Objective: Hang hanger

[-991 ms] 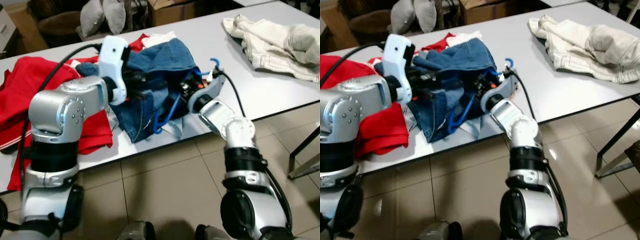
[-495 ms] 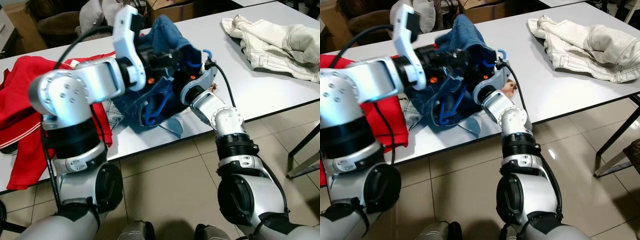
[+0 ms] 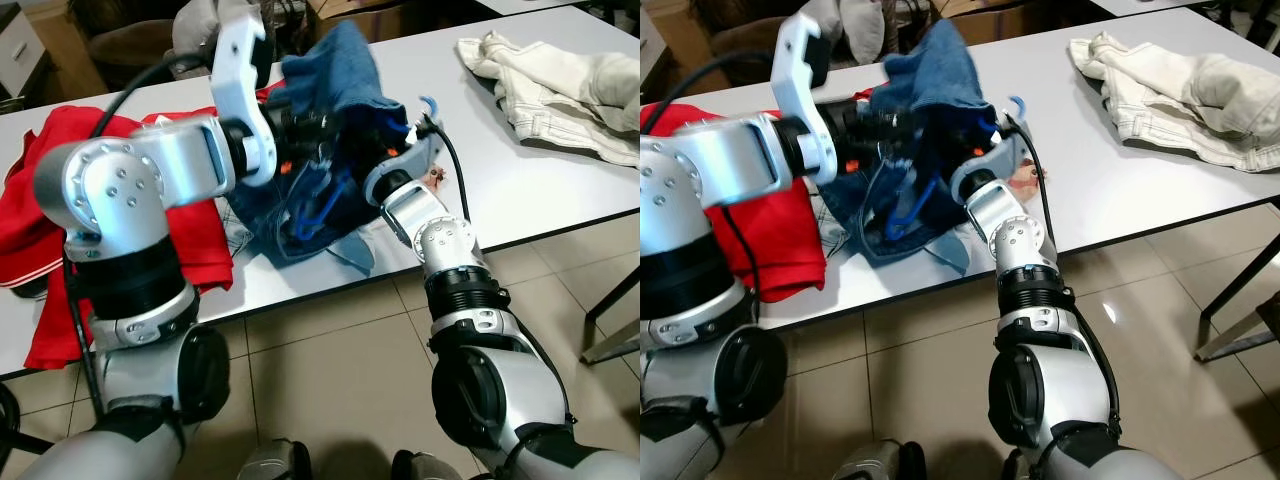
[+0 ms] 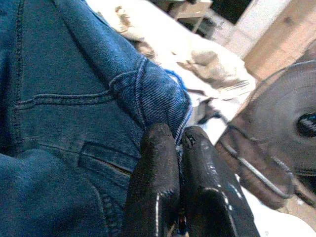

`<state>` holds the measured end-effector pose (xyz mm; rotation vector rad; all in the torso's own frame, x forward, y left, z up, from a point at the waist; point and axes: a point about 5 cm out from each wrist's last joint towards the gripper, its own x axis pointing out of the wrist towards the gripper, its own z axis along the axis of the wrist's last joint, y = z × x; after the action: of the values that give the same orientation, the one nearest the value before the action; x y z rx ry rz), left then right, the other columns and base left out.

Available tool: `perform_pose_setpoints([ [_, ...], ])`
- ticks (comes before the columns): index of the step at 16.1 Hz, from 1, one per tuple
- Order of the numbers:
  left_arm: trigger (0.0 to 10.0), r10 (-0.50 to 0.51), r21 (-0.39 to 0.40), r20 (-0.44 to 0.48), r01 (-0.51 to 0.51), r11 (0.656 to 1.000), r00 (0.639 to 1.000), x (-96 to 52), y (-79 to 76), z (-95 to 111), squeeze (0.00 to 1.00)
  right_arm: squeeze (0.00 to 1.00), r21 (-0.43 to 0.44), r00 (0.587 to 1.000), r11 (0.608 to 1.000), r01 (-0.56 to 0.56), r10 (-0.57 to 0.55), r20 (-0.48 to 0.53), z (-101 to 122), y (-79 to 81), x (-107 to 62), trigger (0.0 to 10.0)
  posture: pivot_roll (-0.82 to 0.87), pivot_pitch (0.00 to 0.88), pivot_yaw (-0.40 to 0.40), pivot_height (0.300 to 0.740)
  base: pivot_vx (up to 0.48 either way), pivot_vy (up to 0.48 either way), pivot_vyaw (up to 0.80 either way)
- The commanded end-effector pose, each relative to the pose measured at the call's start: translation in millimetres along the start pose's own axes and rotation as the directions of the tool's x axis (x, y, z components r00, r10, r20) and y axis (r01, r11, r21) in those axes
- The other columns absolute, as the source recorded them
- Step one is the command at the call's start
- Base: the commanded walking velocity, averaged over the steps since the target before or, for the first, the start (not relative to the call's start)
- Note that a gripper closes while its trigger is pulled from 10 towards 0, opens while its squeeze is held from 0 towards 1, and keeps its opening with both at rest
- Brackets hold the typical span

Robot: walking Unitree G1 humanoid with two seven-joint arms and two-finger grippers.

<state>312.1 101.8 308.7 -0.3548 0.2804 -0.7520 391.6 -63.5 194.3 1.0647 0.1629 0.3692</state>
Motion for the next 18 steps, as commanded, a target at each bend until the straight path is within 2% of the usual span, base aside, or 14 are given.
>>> perform_pose_setpoints([
  [1, 0.0, -0.054, -0.048, 0.035, 0.055, 0.997, 0.998, 3.7, -10.9, 5, 0.00, 0.00, 0.043, 0.998, 0.999, 0.012, -0.014, 0.057, -4, 10.6, 7.6, 10.0, -0.02, 0.064, 0.108, 0.740, 0.000, 0.000, 0.00],
  [2, 0.0, -0.061, -0.071, 0.047, 0.064, 0.995, 0.997, 5.6, -13.2, 6, 0.00, 0.00, 0.054, 0.998, 0.998, 0.019, -0.022, 0.064, -8, 11.2, 8.7, 10.0, -0.02, 0.064, 0.108, 0.740, 0.000, 0.000, 0.00],
  [5, 0.0, -0.054, -0.223, 0.093, 0.073, 0.972, 0.994, 20.7, -25.3, 10, 0.00, 0.00, 0.193, 0.991, 0.979, 0.068, -0.088, 0.098, -35, 16.9, 13.7, 10.0, 0.00, 0.065, 0.113, 0.740, 0.000, 0.000, 0.00],
  [7, 0.0, -0.078, -0.261, 0.088, 0.098, 0.960, 0.993, 26.9, -35.4, 7, 0.00, 0.00, 0.242, 0.987, 0.964, 0.108, -0.134, 0.091, -44, 15.6, 14.4, 10.0, 0.00, 0.066, 0.114, 0.740, 0.000, 0.000, 0.00],
  [9, 0.0, -0.126, -0.329, 0.108, 0.155, 0.931, 0.986, 31.8, -48.6, 10, 0.00, 0.00, 0.157, 0.986, 0.974, 0.165, -0.168, 0.007, -58, 13.6, 15.2, 10.0, -0.01, 0.066, 0.115, 0.740, 0.000, 0.000, 0.00],
  [11, 0.0, -0.157, -0.335, 0.146, 0.198, 0.921, 0.977, 32.6, -57.4, 23, 0.00, 0.00, 0.123, 0.983, 0.977, 0.177, -0.170, -0.065, -68, 11.6, 14.4, 10.0, -0.01, 0.063, 0.116, 0.740, 0.000, 0.000, 0.00],
  [12, 0.0, -0.141, -0.345, 0.199, 0.204, 0.916, 0.970, 32.0, -56.5, 41, 0.00, 0.00, 0.067, 0.979, 0.987, 0.144, -0.132, -0.158, -78, 14.5, 13.9, 10.0, -0.01, 0.063, 0.116, 0.740, 0.000, 0.000, 0.00],
  [13, 0.0, -0.119, -0.362, 0.250, 0.207, 0.909, 0.961, 30.8, -53.8, 58, 0.00, 0.00, 0.018, 0.972, 0.994, 0.112, -0.106, -0.209, -83, 15.8, 13.0, 10.0, -0.02, 0.059, 0.116, 0.740, 0.000, 0.000, 0.00],
  [14, 0.0, -0.113, -0.371, 0.272, 0.213, 0.904, 0.956, 29.8, -53.0, 65, 0.00, 0.00, 0.004, 0.968, 0.995, 0.099, -0.095, -0.233, -85, 16.2, 12.5, 10.0, -0.02, 0.059, 0.116, 0.740, 0.000, 0.000, 0.00],
  [15, 0.0, -0.101, -0.342, 0.309, 0.210, 0.916, 0.946, 25.4, -51.4, 84, 0.00, 0.00, -0.048, 0.955, 0.996, 0.071, -0.082, -0.285, -87, 15.2, 11.0, 10.0, -0.02, 0.053, 0.114, 0.740, 0.000, 0.000, 0.00],
  [16, 0.0, -0.092, -0.315, 0.325, 0.199, 0.928, 0.941, 22.4, -49.9, 93, 0.00, 0.00, -0.087, 0.943, 0.995, 0.052, -0.077, -0.323, -88, 14.1, 9.7, 10.0, -0.02, 0.051, 0.116, 0.740, 0.000, 0.000, 0.00],
  [17, 0.0, -0.017, -0.286, 0.379, 0.135, 0.949, 0.925, 13.9, -36.3, 115, 0.00, 0.00, -0.155, 0.912, 0.986, -0.060, -0.009, -0.410, -87, 17.0, 4.1, 10.0, -0.02, 0.046, 0.121, 0.740, 0.000, 0.000, 0.00],
  [18, 0.0, -0.003, -0.279, 0.390, 0.121, 0.953, 0.921, 11.8, -32.9, 120, 0.00, 0.00, -0.162, 0.904, 0.983, -0.083, 0.006, -0.427, -86, 17.9, 2.5, 10.0, -0.02, 0.044, 0.123, 0.740, 0.000, 0.000, 0.00],
])
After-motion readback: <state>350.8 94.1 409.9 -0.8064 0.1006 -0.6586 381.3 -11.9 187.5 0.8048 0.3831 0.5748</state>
